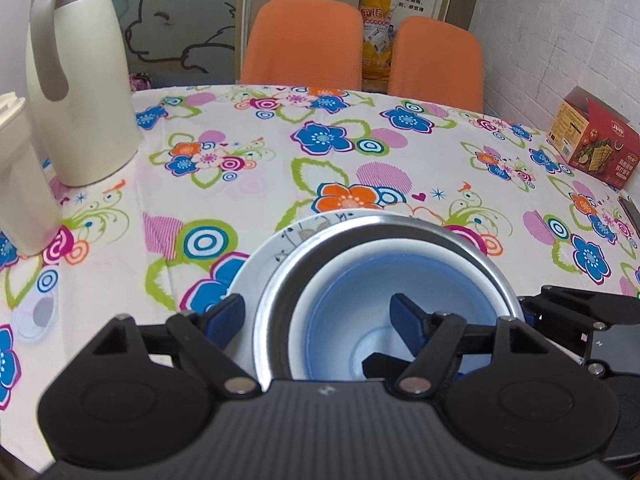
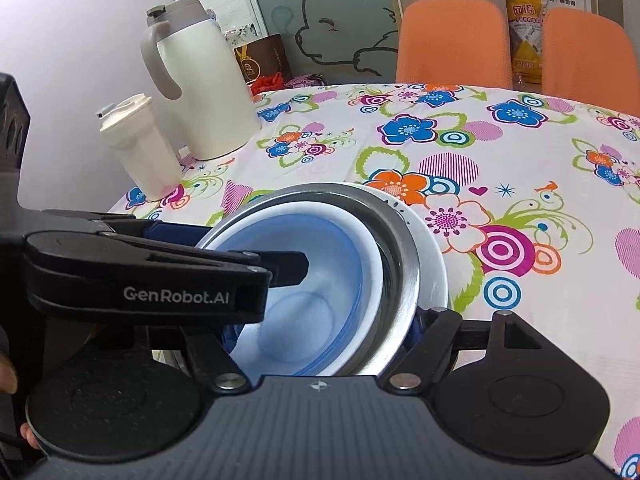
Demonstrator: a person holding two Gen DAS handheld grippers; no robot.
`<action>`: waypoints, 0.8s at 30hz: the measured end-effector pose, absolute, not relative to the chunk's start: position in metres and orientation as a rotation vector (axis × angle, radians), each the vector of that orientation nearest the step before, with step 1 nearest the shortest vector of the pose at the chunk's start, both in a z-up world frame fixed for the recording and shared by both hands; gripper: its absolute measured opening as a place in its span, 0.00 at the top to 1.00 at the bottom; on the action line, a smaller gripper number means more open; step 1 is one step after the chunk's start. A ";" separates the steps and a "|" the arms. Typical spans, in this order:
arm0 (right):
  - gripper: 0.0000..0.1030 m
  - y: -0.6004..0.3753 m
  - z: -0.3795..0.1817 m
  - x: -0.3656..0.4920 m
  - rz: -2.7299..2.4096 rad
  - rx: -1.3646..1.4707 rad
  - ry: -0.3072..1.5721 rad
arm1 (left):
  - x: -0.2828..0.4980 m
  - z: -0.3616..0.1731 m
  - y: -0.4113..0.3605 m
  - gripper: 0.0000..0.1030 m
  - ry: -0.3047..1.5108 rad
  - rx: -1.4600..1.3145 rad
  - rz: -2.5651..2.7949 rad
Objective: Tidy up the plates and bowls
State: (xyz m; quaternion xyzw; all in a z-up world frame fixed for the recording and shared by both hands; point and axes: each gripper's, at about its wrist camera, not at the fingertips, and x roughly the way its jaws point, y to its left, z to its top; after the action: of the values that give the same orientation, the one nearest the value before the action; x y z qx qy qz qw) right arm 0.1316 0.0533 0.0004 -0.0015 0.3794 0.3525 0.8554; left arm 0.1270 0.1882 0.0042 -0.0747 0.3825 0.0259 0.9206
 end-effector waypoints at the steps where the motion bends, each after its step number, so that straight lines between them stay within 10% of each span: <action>1: 0.40 0.051 0.002 0.130 0.738 0.001 0.790 | 0.126 0.006 0.189 0.29 0.778 -0.154 0.054; 24: 0.35 -0.034 0.026 0.084 0.458 0.012 0.558 | 0.069 0.032 0.140 0.28 0.662 -0.170 0.057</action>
State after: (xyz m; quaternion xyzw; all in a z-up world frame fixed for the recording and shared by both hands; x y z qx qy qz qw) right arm 0.0842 -0.0340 0.0260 0.0057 0.2731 0.2240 0.9355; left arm 0.0694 0.1398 0.0316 -0.0834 0.3244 0.0282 0.9418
